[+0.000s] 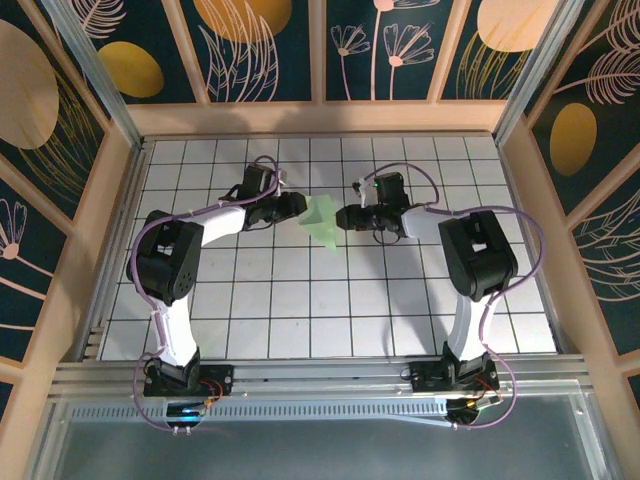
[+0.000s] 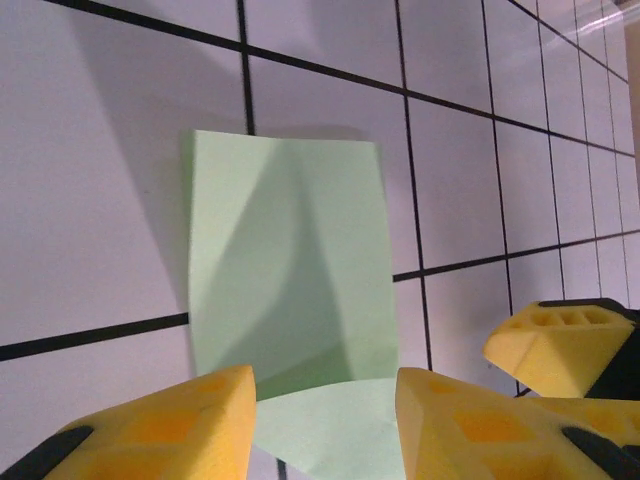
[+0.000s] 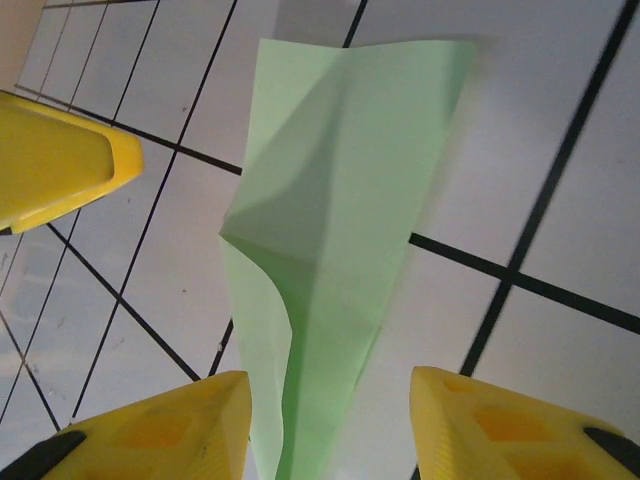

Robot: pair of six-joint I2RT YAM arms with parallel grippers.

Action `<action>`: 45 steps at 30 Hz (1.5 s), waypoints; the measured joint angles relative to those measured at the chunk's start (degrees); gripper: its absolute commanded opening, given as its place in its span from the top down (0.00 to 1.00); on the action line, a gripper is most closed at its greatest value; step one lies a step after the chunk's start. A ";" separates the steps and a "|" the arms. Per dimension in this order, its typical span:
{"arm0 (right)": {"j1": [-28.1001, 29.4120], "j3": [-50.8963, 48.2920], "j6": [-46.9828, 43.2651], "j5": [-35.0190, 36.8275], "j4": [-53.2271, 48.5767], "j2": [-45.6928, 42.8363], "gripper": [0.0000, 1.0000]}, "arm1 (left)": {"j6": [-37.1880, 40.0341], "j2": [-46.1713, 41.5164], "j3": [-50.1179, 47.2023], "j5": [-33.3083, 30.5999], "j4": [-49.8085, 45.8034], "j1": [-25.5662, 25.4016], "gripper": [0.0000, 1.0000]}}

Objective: Fold a paper plane with a square sheet of paper (fold left side to right side)

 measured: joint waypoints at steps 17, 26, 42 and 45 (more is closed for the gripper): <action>1.70 0.94 1.55 -7.48 3.34 4.44 1.00 | -2.21 2.45 -1.51 3.13 1.86 3.30 0.52; 1.60 -5.60 3.98 -8.15 6.67 -0.72 1.00 | -2.12 6.10 1.95 5.29 1.79 3.61 0.50; 0.79 -9.75 8.04 -10.32 13.55 -3.52 1.00 | -2.10 11.23 7.41 8.70 1.92 3.65 0.56; 0.79 -9.75 8.04 -10.60 13.57 -3.54 1.00 | -2.10 12.04 8.00 9.07 1.84 3.65 0.62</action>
